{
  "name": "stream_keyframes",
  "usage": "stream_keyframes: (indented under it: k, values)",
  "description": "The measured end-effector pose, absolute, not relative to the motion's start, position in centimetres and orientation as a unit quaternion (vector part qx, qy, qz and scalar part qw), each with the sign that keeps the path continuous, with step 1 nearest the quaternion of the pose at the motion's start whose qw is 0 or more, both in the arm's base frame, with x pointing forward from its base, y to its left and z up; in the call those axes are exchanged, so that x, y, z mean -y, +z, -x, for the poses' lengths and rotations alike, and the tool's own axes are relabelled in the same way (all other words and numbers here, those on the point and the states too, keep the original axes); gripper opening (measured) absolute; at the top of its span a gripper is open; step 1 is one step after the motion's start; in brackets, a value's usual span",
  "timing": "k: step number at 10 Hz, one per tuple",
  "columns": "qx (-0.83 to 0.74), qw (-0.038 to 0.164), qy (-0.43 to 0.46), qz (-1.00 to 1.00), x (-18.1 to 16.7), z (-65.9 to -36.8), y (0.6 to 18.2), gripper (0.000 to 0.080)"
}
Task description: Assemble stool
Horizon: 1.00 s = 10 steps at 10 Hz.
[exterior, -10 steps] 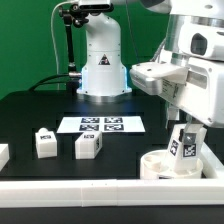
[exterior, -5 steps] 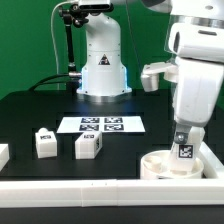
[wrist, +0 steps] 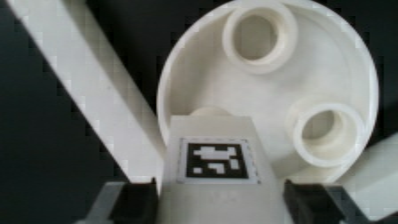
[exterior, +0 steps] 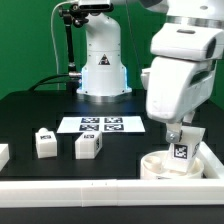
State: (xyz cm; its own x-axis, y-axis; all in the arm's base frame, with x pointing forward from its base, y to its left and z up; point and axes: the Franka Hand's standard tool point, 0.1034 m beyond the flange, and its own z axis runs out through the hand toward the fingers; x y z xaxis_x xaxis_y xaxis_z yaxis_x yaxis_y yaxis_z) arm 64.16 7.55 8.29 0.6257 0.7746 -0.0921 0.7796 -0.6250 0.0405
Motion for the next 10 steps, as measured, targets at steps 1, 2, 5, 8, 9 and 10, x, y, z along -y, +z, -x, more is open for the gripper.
stream_keyframes:
  k: [1,2,5,8,9,10]
  values:
    - [-0.39,0.032,-0.041,-0.919,-7.61,-64.0,8.26,0.034]
    - [-0.351,0.026,-0.04,-0.935,-7.66,-64.04,8.23,0.034]
    - [-0.246,0.024,-0.03,-0.969,-8.11,-64.17,8.23,0.034]
    - [-0.147,0.023,-0.028,-0.988,-8.39,-64.13,8.22,0.034]
    - [-0.117,0.023,-0.028,-0.992,-8.47,-64.12,8.22,0.034]
    - [-0.077,0.019,-0.026,-0.996,-8.55,-64.12,8.21,0.034]
